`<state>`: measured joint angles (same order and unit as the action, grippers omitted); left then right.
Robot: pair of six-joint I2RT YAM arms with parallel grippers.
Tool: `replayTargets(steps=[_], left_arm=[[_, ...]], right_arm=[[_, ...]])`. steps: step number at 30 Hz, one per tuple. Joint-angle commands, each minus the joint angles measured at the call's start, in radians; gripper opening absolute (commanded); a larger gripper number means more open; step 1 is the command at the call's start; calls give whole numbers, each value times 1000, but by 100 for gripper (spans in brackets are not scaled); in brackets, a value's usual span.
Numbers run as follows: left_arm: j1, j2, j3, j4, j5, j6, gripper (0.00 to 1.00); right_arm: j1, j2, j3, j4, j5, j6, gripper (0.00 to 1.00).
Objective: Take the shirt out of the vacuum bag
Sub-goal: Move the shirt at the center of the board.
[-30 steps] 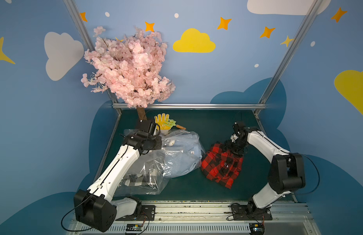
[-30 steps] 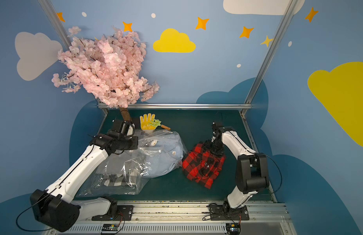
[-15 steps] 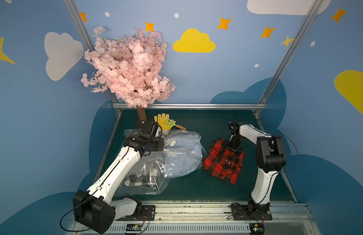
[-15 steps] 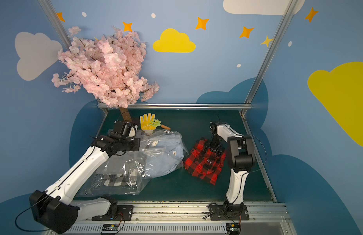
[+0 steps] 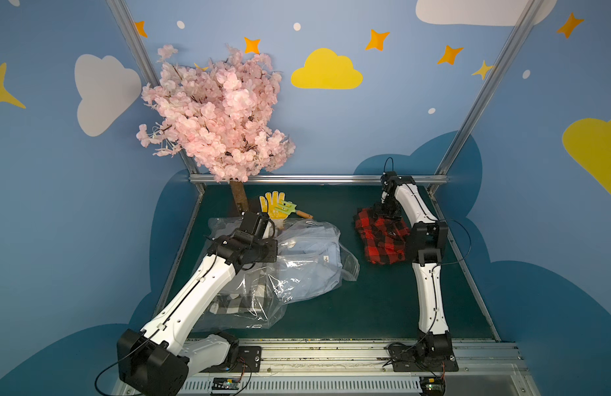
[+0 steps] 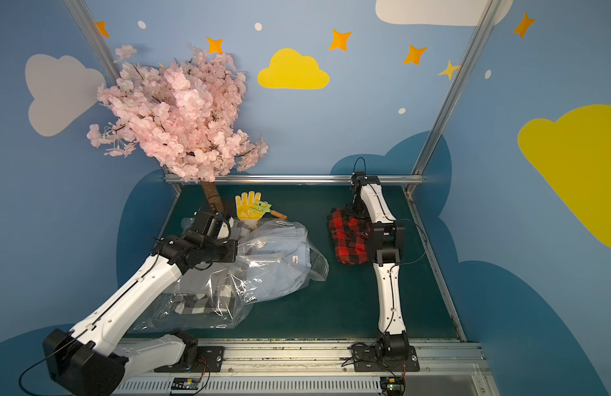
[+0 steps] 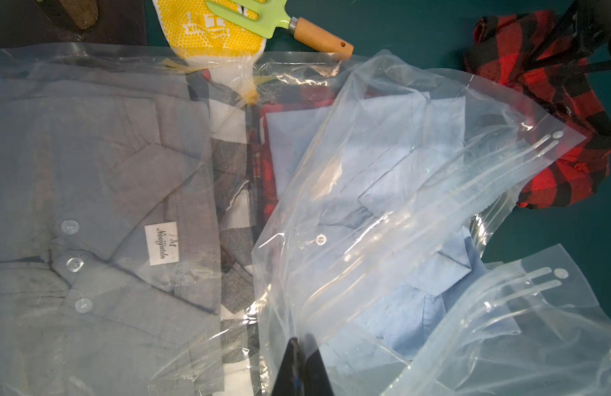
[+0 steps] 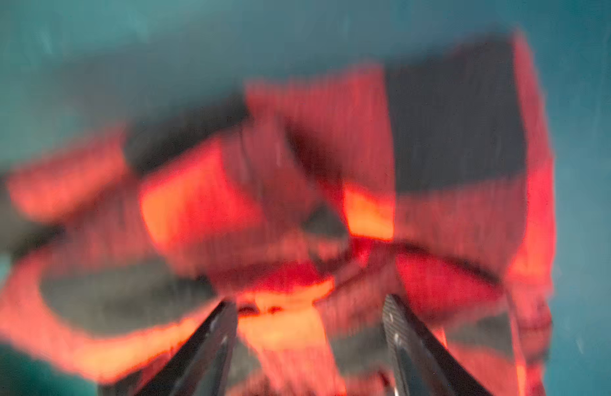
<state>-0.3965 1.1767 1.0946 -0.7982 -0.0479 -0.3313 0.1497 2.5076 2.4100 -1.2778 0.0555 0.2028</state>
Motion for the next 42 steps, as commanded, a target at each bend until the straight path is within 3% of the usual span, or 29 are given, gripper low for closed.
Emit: replayTargets(steps=[1, 8, 15, 21, 33, 37, 42], left_arm=[[-7, -46, -17, -32, 0, -18, 8], [-29, -70, -37, -23, 1, -32, 7], [-49, -97, -50, -16, -2, -51, 7], [-50, -138, -77, -16, -13, -63, 8], [-52, -163, -90, -13, -21, -68, 8], [-53, -160, -96, -3, -21, -71, 8], [-53, -132, -96, 21, 1, -72, 8]], right_arm=[[34, -256, -162, 4, -51, -63, 72], [145, -646, -696, 158, -193, 3, 73], [242, -659, -914, 213, 11, 135, 71], [271, -604, -965, 216, 82, 154, 70], [280, -459, -799, 176, 105, 131, 66], [278, -417, -840, 158, 139, 141, 55], [260, -499, -998, 184, 163, 165, 36]])
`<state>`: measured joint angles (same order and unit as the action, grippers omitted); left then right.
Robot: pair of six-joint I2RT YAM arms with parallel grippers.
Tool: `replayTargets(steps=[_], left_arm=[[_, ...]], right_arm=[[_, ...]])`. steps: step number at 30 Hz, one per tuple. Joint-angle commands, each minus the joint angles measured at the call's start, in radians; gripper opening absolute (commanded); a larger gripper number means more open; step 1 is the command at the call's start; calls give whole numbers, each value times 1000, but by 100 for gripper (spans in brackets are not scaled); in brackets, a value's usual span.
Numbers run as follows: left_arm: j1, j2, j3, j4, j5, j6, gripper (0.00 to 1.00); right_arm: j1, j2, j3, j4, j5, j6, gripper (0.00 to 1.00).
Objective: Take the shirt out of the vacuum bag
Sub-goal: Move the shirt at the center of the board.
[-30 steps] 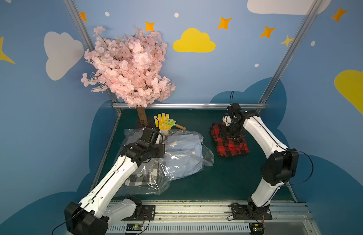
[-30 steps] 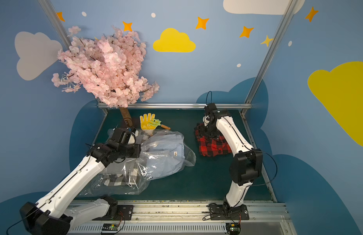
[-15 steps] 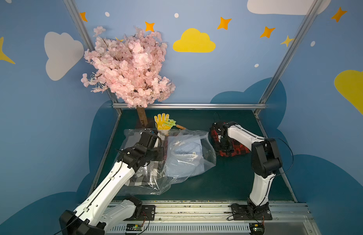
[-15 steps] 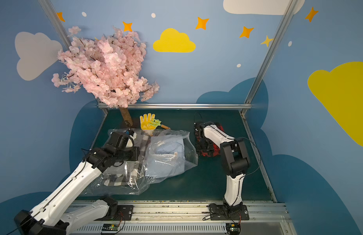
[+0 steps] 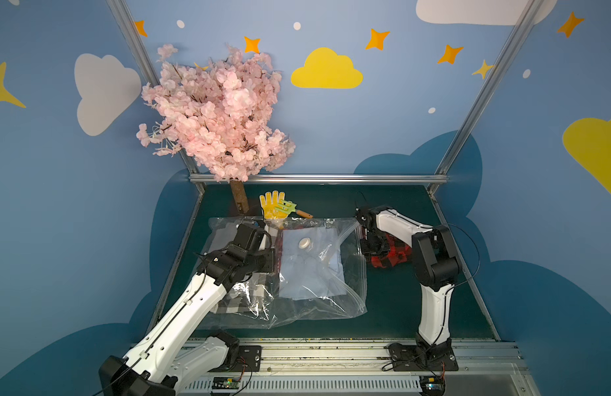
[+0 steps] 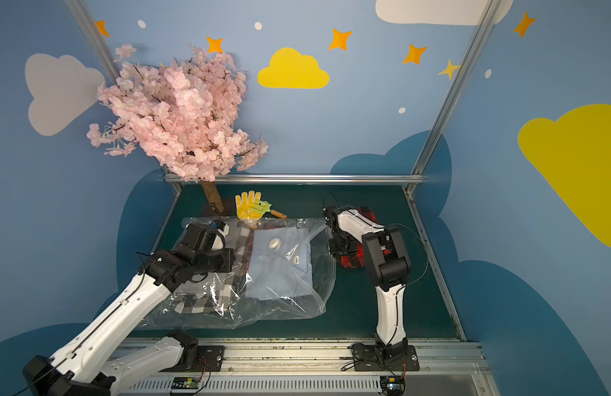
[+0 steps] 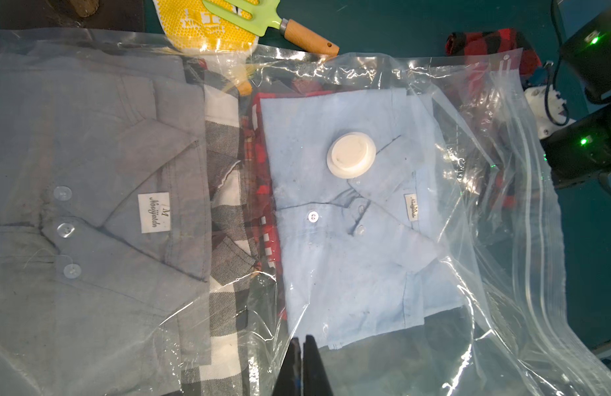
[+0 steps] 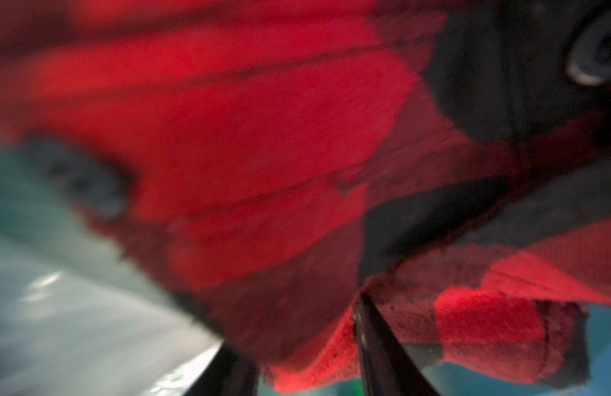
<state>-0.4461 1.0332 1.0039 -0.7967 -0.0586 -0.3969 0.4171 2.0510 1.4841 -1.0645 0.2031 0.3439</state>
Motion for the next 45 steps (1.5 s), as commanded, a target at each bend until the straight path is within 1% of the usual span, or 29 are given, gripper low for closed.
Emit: replayTargets(steps=[1, 3, 6, 8, 10, 11, 12, 13, 15, 17, 20, 21, 22, 23, 24, 25, 26, 29, 31, 32, 35, 39, 42, 44, 45], left_arm=[[-2, 17, -7, 26, 13, -7, 8], [-3, 26, -10, 38, 17, -7, 8], [-5, 40, -13, 53, 29, -8, 8], [-9, 48, -17, 63, 29, -8, 8], [-9, 54, -20, 69, 31, -7, 8], [-9, 56, -22, 71, 34, -7, 8], [-10, 56, -26, 75, 36, -7, 8], [-11, 56, -28, 76, 39, -7, 8], [-11, 55, -33, 76, 42, -4, 8], [-11, 49, -37, 73, 42, -2, 8], [-12, 38, -42, 70, 42, -1, 8], [-13, 38, -42, 70, 43, 0, 8], [-13, 38, -41, 73, 47, 0, 8], [-12, 42, -42, 78, 53, -2, 8], [-13, 45, -42, 86, 60, -5, 8], [-13, 50, -41, 92, 65, -7, 8], [-15, 55, -38, 96, 70, -10, 8], [-17, 62, -30, 106, 84, -16, 8], [-20, 61, -28, 106, 86, -19, 8], [-21, 59, -25, 105, 86, -18, 8], [-20, 51, -19, 97, 90, -23, 8], [-27, 42, -15, 96, 112, -34, 9], [-43, 45, -9, 93, 118, -42, 11], [-69, 51, -4, 94, 119, -54, 15], [-85, 56, 0, 94, 116, -57, 19]], right_arm=[[-10, -73, -104, -29, 19, 27, 33], [-11, -133, -151, -36, 24, 25, 25], [-13, -229, -214, -59, 35, 26, 23], [-24, -265, -242, -86, 44, 29, 19], [-45, -285, -265, -121, 58, 34, 19], [-60, -298, -274, -129, 56, 28, 21], [-77, -315, -279, -131, 51, 22, 25], [-93, -327, -280, -136, 50, 18, 32], [-128, -354, -265, -160, 53, 9, 50], [-154, -395, -238, -179, 13, -9, 59], [-199, -492, -206, -146, -143, -5, 66], [-221, -523, -209, -113, -192, 28, 70], [-239, -541, -219, -75, -220, 63, 71], [-254, -553, -237, -28, -245, 146, 71], [-266, -554, -251, 22, -297, 189, 72], [-272, -546, -258, 63, -340, 209, 72], [-274, -529, -261, 95, -358, 229, 72], [-276, -440, -263, 158, -372, 320, 73], [-271, -385, -267, 194, -329, 367, 75], [-273, -354, -271, 211, -329, 386, 75], [-273, -287, -256, 231, -280, 416, 76], [-276, -199, -177, 192, -185, 389, 76], [-283, -79, -62, 127, -131, 341, 75], [-282, 9, 43, 74, -88, 292, 74], [-282, 45, 89, 53, -76, 269, 74]])
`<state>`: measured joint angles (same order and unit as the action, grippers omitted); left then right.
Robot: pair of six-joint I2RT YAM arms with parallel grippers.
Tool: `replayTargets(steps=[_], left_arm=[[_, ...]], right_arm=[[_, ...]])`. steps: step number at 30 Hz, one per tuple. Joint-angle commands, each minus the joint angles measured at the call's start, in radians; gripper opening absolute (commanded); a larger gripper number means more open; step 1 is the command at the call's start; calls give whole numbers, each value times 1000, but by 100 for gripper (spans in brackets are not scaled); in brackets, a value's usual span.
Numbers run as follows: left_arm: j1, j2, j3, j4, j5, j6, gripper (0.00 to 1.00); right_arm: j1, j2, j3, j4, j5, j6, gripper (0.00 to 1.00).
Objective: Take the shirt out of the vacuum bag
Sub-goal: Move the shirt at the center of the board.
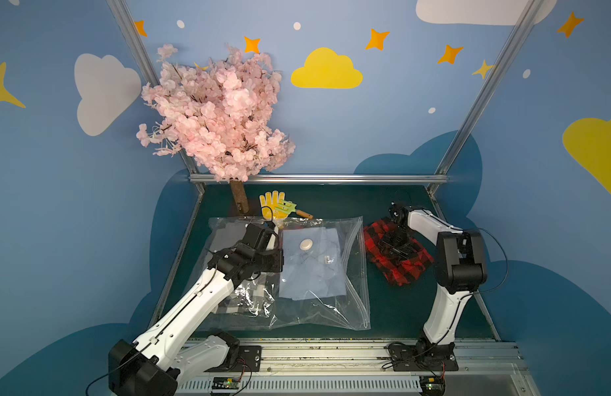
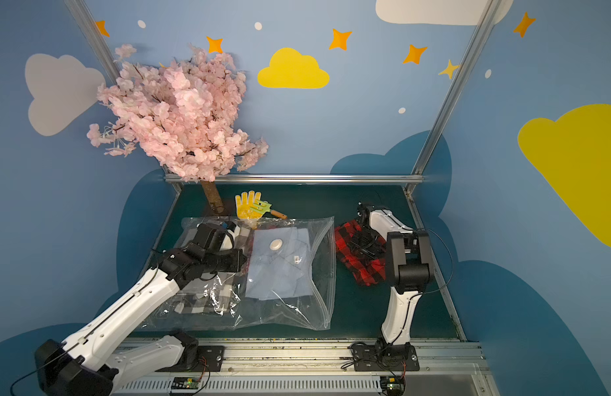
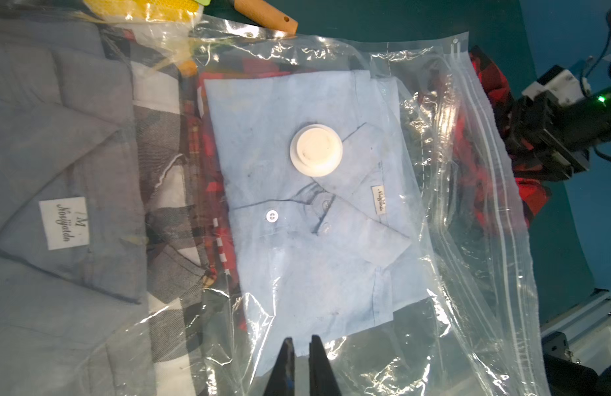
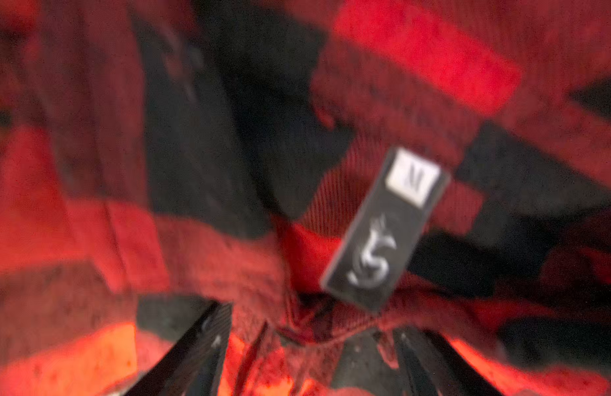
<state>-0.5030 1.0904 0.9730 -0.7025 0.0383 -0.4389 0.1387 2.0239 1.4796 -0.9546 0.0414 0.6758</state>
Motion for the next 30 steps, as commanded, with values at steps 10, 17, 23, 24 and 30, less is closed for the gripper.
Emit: replayTargets(steps=[10, 17, 23, 24, 30], left_arm=[[-161, 69, 59, 20, -34, -64, 64], [-266, 223, 159, 47, -53, -63, 72], [-324, 398, 305, 24, -57, -54, 79], [-332, 430, 338, 10, -57, -52, 80], [-400, 649, 576, -126, -99, -23, 90]], right_arm=[[1, 417, 555, -273, 350, -449, 75], [33, 476, 654, -167, 401, -764, 77], [62, 538, 754, -109, 389, -864, 79], [65, 554, 787, -119, 382, -865, 79], [64, 551, 932, -240, 275, -761, 79]])
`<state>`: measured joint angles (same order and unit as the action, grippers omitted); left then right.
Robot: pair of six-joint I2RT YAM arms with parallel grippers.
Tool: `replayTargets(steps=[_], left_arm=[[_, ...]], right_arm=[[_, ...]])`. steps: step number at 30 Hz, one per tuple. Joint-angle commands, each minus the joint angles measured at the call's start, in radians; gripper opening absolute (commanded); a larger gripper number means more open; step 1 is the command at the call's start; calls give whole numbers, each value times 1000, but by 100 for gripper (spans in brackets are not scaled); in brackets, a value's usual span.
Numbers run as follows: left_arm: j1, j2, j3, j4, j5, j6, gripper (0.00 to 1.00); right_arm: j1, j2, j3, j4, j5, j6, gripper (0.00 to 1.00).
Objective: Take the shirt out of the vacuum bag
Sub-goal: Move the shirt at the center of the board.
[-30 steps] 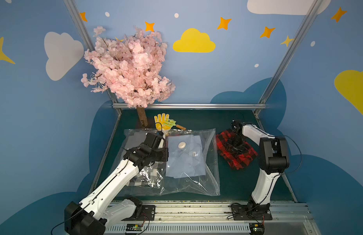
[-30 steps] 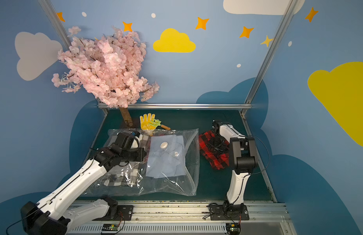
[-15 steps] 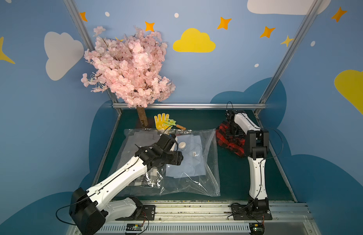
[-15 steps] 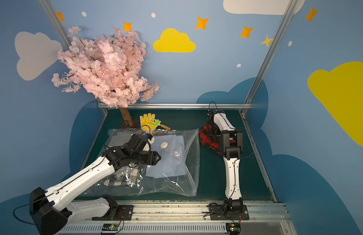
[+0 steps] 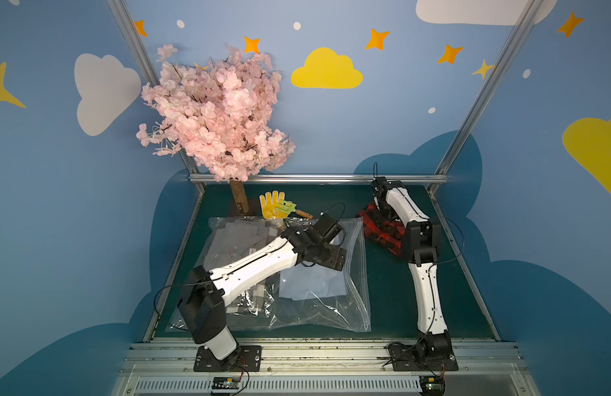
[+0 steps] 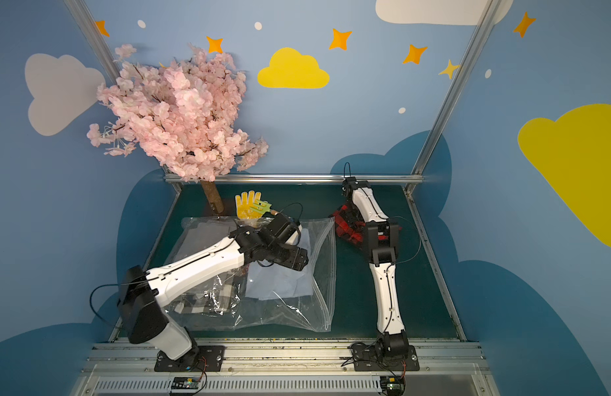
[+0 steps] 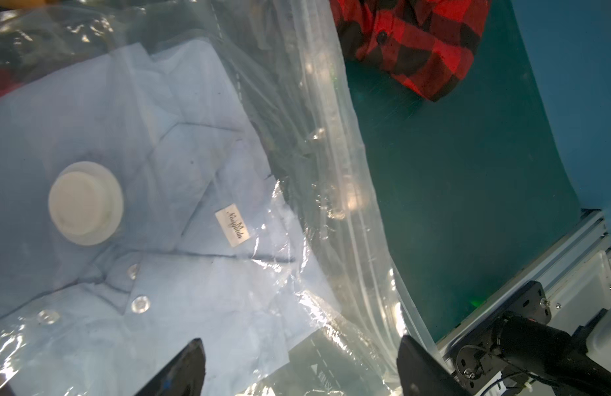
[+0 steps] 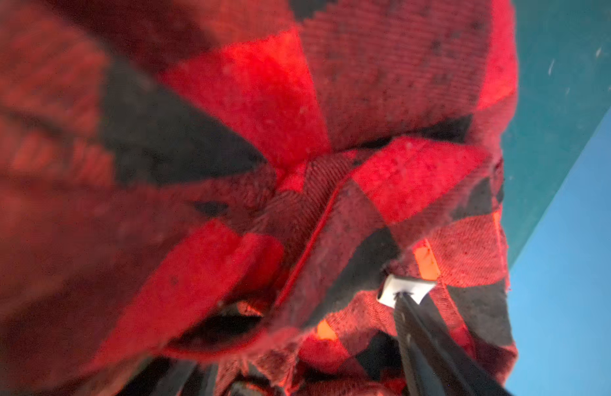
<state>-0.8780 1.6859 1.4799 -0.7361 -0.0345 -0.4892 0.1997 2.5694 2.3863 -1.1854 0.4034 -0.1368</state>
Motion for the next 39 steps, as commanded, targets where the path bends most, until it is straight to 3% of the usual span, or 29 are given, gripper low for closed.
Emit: replayTargets(steps=[1, 10, 16, 18, 22, 23, 30, 39], left_arm=[[-31, 85, 104, -114, -27, 30, 98], [-85, 307, 353, -282, -46, 75, 99], [-116, 513, 544, -443, -154, 109, 94], [-124, 546, 566, -465, -183, 114, 81], [-127, 568, 561, -477, -240, 127, 18], [-127, 558, 554, -479, -260, 128, 10], [-110, 334, 393, -416, -324, 112, 8], [-68, 54, 152, -313, -301, 59, 8]], right_arm=[[2, -26, 10, -15, -115, 72, 79], [-32, -393, -284, 13, -285, 200, 78], [-89, -657, -572, 69, -464, 314, 77], [-114, -755, -702, 114, -539, 352, 77], [-177, -919, -972, 219, -652, 445, 77], [-203, -945, -1038, 245, -690, 473, 77], [-282, -1007, -1319, 448, -804, 602, 74], [-279, -904, -1410, 661, -789, 749, 70]])
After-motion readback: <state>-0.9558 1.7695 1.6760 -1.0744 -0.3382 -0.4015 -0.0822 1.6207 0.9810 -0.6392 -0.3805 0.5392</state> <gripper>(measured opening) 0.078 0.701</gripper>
